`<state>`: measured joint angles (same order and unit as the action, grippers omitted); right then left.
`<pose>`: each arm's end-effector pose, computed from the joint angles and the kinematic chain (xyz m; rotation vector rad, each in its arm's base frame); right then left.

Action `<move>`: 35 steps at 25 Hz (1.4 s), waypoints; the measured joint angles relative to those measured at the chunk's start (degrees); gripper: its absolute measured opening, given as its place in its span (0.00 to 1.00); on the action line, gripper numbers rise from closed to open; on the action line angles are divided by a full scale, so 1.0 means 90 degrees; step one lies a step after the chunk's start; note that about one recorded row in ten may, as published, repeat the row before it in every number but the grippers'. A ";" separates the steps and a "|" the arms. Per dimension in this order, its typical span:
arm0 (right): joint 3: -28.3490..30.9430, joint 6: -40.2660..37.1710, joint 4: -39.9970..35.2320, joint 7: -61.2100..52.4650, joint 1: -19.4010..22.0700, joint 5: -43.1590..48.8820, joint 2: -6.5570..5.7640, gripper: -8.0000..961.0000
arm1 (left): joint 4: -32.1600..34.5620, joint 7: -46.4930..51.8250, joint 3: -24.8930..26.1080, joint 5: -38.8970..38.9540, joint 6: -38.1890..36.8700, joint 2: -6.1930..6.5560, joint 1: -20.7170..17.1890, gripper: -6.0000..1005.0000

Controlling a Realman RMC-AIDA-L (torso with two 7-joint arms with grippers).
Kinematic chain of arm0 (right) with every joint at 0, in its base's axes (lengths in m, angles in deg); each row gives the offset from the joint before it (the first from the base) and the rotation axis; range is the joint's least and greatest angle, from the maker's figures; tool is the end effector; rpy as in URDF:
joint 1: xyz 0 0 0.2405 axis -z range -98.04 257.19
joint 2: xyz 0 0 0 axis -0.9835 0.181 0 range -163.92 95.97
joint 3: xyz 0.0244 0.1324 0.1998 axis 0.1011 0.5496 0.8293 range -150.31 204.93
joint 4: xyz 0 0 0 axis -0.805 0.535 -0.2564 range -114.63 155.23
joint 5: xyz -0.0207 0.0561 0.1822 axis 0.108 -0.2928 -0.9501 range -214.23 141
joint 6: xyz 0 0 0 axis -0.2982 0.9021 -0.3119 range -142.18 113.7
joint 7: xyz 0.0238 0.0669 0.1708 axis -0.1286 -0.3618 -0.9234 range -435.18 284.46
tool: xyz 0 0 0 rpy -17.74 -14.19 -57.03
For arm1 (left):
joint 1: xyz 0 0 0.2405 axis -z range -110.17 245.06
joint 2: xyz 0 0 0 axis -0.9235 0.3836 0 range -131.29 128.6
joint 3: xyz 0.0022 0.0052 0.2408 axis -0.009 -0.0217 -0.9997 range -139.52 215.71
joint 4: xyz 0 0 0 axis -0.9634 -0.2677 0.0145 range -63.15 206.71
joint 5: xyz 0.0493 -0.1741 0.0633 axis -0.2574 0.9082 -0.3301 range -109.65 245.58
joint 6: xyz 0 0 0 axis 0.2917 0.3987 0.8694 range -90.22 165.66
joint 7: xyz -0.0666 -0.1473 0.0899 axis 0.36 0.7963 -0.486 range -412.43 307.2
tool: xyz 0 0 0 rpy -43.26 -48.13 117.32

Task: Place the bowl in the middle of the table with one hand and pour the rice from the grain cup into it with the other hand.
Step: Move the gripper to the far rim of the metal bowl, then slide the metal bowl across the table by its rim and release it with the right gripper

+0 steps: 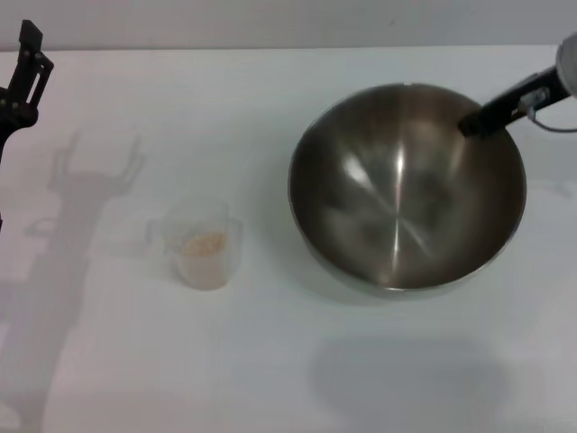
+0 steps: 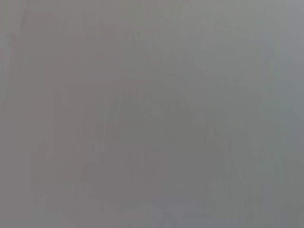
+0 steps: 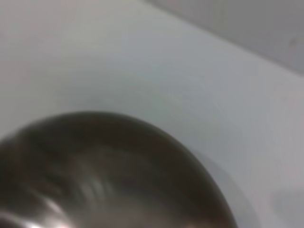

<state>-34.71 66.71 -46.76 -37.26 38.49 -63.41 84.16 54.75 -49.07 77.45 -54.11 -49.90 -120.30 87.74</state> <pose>0.2081 0.3965 0.0093 -2.3975 1.0006 -0.2954 -0.2467 0.3232 0.0294 -1.4378 -0.3050 -0.9892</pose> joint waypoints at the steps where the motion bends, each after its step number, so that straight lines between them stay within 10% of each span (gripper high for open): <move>1: 0.0106 0.0028 -0.0168 0.0079 0.0060 -0.0176 0.0000 0.05 | 0.0000 0.0001 -0.0002 -0.0001 -0.0023 -0.0002 -0.0005 0.87; 35: 0.0072 -0.0312 0.1280 0.0472 -0.0250 -0.1255 0.0073 0.02 | 0.0036 0.0007 -0.0018 0.0000 -0.0148 0.0004 -0.0006 0.87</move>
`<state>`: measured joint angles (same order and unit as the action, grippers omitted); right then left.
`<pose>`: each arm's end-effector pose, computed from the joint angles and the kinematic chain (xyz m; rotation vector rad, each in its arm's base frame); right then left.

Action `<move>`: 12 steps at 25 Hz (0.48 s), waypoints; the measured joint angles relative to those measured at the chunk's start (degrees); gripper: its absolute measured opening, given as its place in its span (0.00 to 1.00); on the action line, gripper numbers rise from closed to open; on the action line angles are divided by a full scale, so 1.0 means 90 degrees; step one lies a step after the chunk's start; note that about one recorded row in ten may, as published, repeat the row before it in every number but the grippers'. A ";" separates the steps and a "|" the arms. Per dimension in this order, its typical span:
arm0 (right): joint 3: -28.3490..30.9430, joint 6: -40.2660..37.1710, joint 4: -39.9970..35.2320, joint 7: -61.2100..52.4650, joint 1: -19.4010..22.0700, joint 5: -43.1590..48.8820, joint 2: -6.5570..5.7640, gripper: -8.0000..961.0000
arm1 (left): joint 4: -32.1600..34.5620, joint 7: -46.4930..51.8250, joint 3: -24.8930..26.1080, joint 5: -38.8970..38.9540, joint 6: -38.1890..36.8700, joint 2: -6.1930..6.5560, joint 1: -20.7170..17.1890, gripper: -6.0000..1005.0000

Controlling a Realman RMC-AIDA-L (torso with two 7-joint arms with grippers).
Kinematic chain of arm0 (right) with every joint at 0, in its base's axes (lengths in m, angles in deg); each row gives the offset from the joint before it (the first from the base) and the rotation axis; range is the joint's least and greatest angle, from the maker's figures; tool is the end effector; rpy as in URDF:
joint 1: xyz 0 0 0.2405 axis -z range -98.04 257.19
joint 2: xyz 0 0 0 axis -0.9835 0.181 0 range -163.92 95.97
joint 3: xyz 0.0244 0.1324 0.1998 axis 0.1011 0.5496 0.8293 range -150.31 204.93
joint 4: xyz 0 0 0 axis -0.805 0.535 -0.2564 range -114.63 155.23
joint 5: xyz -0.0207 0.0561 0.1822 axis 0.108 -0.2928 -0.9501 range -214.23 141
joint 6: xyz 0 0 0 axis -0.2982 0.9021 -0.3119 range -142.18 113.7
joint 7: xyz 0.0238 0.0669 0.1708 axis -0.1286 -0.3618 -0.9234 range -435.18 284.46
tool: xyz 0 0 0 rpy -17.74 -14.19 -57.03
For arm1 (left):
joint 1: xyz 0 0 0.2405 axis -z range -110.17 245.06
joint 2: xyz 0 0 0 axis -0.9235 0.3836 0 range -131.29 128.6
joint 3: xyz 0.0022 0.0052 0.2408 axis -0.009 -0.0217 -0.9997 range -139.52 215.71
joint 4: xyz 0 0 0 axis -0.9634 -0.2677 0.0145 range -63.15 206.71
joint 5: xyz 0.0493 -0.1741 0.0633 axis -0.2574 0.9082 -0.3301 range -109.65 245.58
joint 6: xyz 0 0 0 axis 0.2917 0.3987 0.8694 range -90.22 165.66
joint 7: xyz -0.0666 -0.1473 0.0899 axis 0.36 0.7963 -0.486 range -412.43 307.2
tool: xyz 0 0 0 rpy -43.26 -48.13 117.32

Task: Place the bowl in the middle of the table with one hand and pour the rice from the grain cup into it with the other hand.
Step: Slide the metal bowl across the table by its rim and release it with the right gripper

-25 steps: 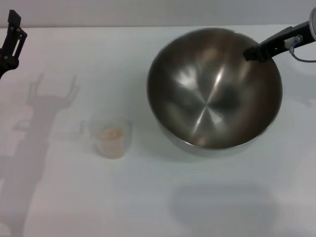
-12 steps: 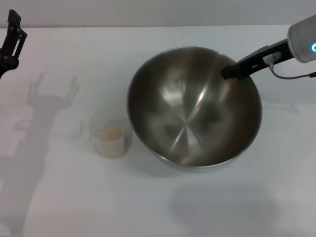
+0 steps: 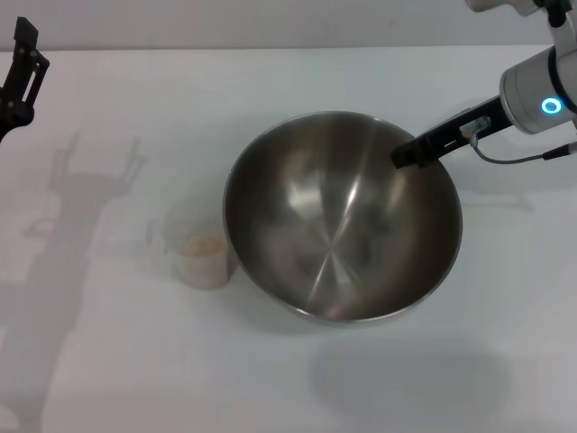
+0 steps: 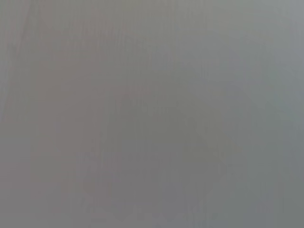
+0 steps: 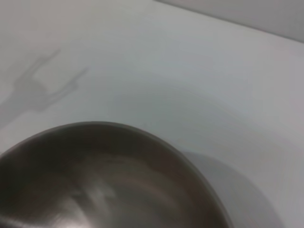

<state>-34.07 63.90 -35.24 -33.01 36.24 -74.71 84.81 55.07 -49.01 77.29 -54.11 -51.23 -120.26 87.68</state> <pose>0.1930 0.3870 -0.0348 -2.5644 1.1137 -0.1208 -0.2454 0.3210 0.0322 -1.4308 -0.2867 -0.9996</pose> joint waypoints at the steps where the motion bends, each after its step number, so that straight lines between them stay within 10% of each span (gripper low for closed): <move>1: -0.0021 -0.0011 0.0040 0.0000 -0.0017 0.0009 0.0000 0.02 | 0.0002 0.0000 0.0000 0.0000 0.0000 0.0000 0.0006 0.87; 12: -0.0279 -0.0170 0.0248 -0.0043 -0.0131 0.0191 -0.0006 0.02 | -0.0010 -0.0009 0.0000 0.0000 0.0000 0.0000 0.0027 0.87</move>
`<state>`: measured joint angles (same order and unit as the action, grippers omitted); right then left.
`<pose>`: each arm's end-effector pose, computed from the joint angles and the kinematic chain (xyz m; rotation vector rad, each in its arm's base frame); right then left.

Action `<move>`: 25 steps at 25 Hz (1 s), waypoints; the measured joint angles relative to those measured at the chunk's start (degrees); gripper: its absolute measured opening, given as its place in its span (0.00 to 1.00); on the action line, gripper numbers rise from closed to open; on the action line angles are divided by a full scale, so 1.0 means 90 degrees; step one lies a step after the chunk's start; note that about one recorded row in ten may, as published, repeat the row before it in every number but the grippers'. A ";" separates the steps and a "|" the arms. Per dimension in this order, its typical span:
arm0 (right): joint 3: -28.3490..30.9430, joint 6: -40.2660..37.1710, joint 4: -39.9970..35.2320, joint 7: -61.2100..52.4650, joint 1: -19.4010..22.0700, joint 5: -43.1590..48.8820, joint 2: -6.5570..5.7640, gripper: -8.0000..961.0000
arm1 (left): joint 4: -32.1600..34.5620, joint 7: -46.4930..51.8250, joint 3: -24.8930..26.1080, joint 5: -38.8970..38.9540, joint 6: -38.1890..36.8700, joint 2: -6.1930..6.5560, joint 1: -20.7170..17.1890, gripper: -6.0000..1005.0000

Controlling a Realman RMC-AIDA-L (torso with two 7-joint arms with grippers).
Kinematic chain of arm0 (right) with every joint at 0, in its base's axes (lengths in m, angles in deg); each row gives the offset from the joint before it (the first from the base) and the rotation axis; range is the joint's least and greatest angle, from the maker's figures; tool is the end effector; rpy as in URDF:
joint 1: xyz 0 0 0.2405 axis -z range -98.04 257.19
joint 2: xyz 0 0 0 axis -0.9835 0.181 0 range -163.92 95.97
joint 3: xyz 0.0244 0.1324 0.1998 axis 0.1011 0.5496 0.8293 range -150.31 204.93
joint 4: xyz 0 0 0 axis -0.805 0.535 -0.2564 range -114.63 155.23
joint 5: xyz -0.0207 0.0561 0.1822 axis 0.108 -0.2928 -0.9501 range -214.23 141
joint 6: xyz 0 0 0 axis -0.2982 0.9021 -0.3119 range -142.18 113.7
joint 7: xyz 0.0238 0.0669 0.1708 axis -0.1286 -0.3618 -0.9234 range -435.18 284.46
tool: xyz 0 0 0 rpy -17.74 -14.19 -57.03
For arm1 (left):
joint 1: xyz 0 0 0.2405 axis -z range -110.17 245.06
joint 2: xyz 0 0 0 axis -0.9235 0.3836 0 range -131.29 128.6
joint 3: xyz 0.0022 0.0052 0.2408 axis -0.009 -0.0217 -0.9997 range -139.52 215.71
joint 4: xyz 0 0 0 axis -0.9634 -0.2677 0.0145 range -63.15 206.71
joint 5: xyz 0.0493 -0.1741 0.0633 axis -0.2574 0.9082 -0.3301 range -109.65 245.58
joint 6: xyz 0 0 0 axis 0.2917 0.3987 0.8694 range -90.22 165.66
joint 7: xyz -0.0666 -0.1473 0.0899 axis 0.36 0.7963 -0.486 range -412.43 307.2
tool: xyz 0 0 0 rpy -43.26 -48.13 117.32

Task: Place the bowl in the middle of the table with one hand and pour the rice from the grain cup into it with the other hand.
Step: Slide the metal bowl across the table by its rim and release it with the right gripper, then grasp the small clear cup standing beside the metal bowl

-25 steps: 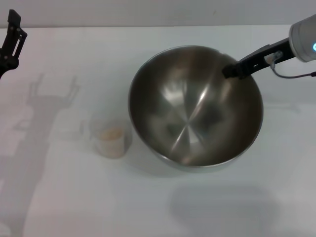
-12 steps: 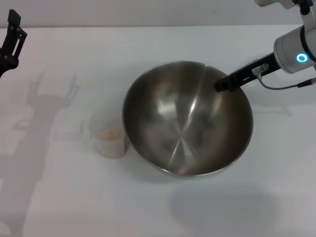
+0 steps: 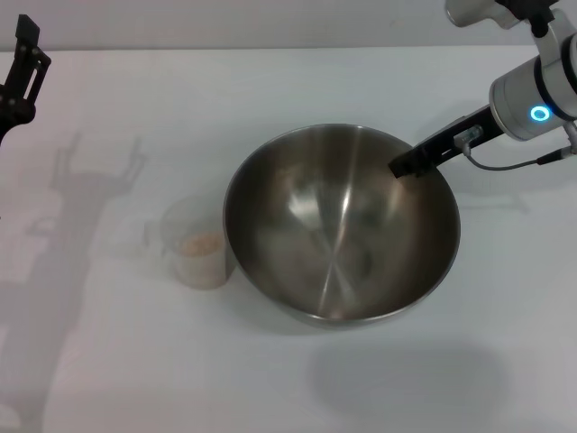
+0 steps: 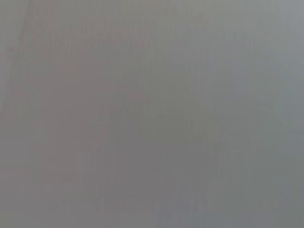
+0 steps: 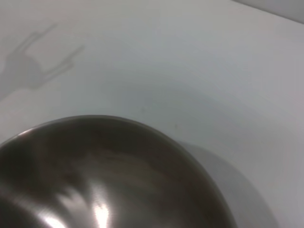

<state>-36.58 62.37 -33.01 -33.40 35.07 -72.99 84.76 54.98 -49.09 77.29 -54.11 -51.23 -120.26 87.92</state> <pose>0.1966 0.3869 -0.0433 -2.5712 1.0860 -0.2012 -0.2437 0.3221 0.0321 -1.4315 -0.2832 -1.0035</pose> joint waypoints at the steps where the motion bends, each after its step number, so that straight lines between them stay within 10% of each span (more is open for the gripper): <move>1: -0.0003 -0.0002 0.0001 -0.0001 -0.0009 0.0003 0.0000 0.02 | -0.0002 -0.0003 0.0000 0.0000 0.0000 0.0000 0.0000 0.87; 8: -0.0121 -0.0060 -0.0186 -0.0003 -0.0055 0.0159 0.0010 0.04 | -0.0013 -0.0010 0.0000 -0.0001 -0.0005 0.0000 0.0000 0.87; 18: -0.0694 -0.0379 -0.1101 -0.0155 0.0073 0.0128 0.0047 0.44 | -0.0017 -0.0012 0.0000 0.0000 -0.0113 -0.0001 -0.0063 0.87; 25: -0.0918 -0.0767 -0.1939 0.0269 0.0181 -0.0453 0.0049 0.50 | -0.0001 0.0002 0.0021 0.0003 -0.0296 0.0001 -0.0169 0.87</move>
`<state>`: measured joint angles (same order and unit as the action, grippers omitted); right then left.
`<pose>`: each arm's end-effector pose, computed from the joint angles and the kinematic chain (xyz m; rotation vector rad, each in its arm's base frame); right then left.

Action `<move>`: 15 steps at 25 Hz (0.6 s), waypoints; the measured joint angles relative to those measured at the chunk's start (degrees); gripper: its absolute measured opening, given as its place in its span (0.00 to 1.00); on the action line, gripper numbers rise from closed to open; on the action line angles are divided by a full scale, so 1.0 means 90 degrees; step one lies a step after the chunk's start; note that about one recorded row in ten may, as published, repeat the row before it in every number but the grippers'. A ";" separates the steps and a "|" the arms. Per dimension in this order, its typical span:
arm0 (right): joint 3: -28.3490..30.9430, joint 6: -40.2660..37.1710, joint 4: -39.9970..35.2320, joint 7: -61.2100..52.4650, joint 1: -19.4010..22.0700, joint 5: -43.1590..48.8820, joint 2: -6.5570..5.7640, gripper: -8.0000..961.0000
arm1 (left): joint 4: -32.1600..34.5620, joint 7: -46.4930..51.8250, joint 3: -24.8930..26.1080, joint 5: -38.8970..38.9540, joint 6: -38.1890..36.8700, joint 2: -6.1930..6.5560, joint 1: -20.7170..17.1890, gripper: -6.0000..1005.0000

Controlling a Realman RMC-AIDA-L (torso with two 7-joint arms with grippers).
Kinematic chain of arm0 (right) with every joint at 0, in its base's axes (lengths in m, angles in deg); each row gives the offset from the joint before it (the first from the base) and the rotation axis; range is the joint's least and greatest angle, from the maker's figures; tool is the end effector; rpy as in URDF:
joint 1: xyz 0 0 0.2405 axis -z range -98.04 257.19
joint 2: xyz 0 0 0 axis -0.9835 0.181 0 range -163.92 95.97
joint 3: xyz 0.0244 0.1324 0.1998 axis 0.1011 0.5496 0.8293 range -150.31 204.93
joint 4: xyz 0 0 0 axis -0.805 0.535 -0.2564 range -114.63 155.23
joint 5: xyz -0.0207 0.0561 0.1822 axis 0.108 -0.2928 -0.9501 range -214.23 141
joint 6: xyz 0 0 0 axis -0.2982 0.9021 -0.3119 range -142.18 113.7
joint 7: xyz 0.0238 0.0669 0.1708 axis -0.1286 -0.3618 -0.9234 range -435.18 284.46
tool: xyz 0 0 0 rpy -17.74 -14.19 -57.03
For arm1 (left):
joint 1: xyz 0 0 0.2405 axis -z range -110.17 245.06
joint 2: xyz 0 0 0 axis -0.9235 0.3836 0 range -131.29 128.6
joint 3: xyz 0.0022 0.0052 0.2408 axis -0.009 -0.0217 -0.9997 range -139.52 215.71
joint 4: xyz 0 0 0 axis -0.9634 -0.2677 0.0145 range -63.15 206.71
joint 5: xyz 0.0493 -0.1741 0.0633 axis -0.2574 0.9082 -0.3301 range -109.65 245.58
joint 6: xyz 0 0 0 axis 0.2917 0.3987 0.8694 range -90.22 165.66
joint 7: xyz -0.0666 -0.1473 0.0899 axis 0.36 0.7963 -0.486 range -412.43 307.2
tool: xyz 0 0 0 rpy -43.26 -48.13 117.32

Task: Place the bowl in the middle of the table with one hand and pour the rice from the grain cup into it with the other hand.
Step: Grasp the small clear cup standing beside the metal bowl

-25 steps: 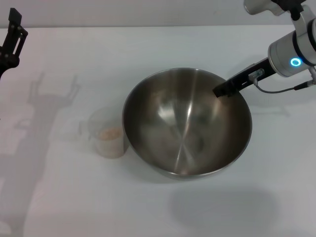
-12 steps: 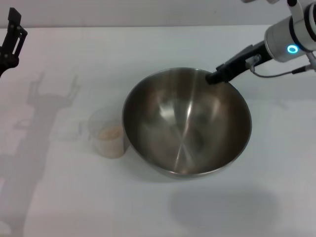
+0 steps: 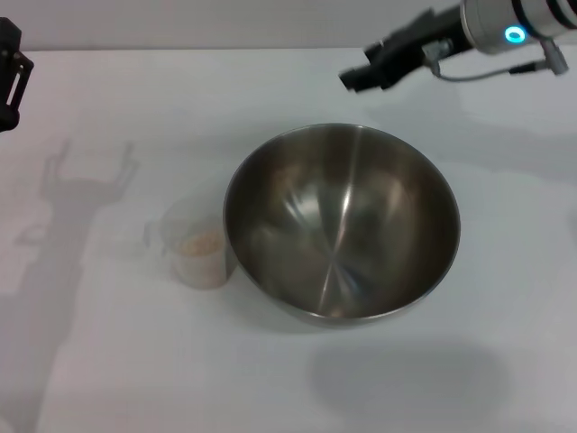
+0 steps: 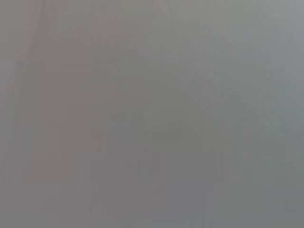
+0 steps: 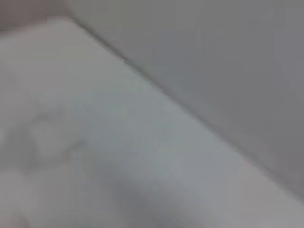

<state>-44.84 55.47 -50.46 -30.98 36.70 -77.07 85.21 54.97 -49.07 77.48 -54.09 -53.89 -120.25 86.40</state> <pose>0.1195 0.4153 -0.0193 -2.5491 0.5905 -0.0110 -0.2471 0.3121 0.0385 -1.3984 -0.2665 -1.0140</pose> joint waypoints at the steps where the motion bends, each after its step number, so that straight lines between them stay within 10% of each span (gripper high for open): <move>1: 0.0000 0.0000 0.0000 0.0000 0.0000 0.0000 0.0000 0.50 | 0.0000 0.0002 0.0001 -0.0001 -0.0002 0.0001 -0.0003 0.87; 15: -0.2610 -0.6158 -0.1078 0.3333 0.2568 -0.2900 0.0016 0.50 | 0.0003 0.0007 -0.0021 -0.0003 -0.0008 -0.0002 -0.0035 0.86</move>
<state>-68.33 0.04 -60.16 -0.98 59.81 -103.17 85.35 55.00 -49.01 77.29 -54.11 -53.96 -120.27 86.08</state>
